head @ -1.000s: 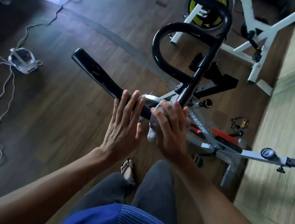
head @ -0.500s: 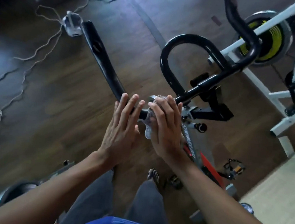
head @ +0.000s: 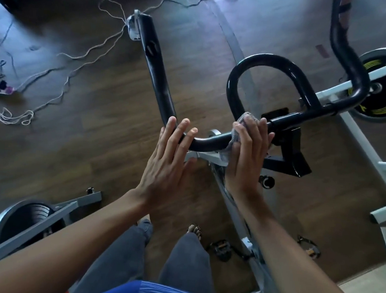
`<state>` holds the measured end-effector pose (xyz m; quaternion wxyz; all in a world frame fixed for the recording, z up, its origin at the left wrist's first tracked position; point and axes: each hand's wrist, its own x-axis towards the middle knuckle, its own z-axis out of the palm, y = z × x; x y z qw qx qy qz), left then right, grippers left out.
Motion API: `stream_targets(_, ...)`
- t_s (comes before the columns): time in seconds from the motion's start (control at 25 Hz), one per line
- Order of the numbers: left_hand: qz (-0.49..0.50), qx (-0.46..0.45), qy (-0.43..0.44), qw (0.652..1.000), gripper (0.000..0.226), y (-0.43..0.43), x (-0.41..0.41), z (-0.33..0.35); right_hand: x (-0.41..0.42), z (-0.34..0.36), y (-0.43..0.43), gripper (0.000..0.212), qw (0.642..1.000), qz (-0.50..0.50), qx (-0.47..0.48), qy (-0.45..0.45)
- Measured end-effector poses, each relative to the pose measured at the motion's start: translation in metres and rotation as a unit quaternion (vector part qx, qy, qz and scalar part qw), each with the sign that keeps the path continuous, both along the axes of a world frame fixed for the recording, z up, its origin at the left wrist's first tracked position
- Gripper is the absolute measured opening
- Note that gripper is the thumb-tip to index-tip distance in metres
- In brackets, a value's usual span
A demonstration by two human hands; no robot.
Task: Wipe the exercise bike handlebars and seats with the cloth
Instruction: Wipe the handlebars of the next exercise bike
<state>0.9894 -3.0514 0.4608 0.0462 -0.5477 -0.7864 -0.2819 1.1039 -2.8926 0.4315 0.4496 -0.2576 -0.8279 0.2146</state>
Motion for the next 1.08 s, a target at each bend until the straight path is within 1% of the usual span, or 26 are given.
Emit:
stream_targets(0.04, 0.000, -0.002, -0.001, 1.000, 0.052, 0.000, 0.001, -0.001, -0.001, 0.000, -0.009, 0.030, 1.000, 0.005, -0.005, 0.001)
stream_targets(0.16, -0.005, -0.008, 0.003, 1.000, 0.055, -0.002, -0.001, 0.001, 0.005, 0.003, -0.017, 0.031, 0.997, 0.072, 0.008, -0.027)
stream_targets(0.24, -0.018, -0.008, 0.013, 1.000, 0.055, -0.005, -0.005, 0.004, 0.012, 0.011, -0.009, 0.033, 0.997, 0.063, -0.032, -0.042)
stream_targets(0.32, -0.035, 0.000, 0.022, 0.999, 0.053, -0.008, -0.014, 0.011, 0.011, 0.023, -0.013, 0.034, 0.996, 0.027, -0.080, -0.040)
stream_targets(0.48, -0.064, 0.020, 0.003, 0.998, 0.044, -0.001, -0.046, 0.036, -0.005, 0.052, -0.031, 0.037, 0.992, -0.044, -0.118, -0.015)
stream_targets(0.6, -0.115, 0.055, 0.010, 0.992, 0.034, 0.011, -0.084, 0.063, -0.022, 0.086, -0.044, 0.039, 0.984, -0.081, -0.156, -0.009)
stream_targets(0.68, -0.164, 0.081, 0.005, 0.983, 0.027, 0.022, -0.121, 0.084, -0.046, 0.110, -0.054, 0.037, 0.980, -0.114, -0.160, -0.014)
stream_targets(0.8, -0.230, 0.109, -0.009, 0.967, 0.025, 0.038, -0.171, 0.120, -0.087, 0.143, -0.063, 0.035, 0.970, -0.187, -0.156, -0.007)
stream_targets(0.96, -0.308, 0.112, -0.004, 0.945, 0.024, 0.070, -0.227, 0.160, -0.136, 0.171, -0.068, 0.031, 0.951, -0.283, -0.122, 0.040)
stream_targets(1.08, -0.361, 0.100, -0.004, 0.927, 0.023, 0.109, -0.256, 0.176, -0.165, 0.176, -0.060, 0.032, 0.922, -0.353, -0.133, 0.085)
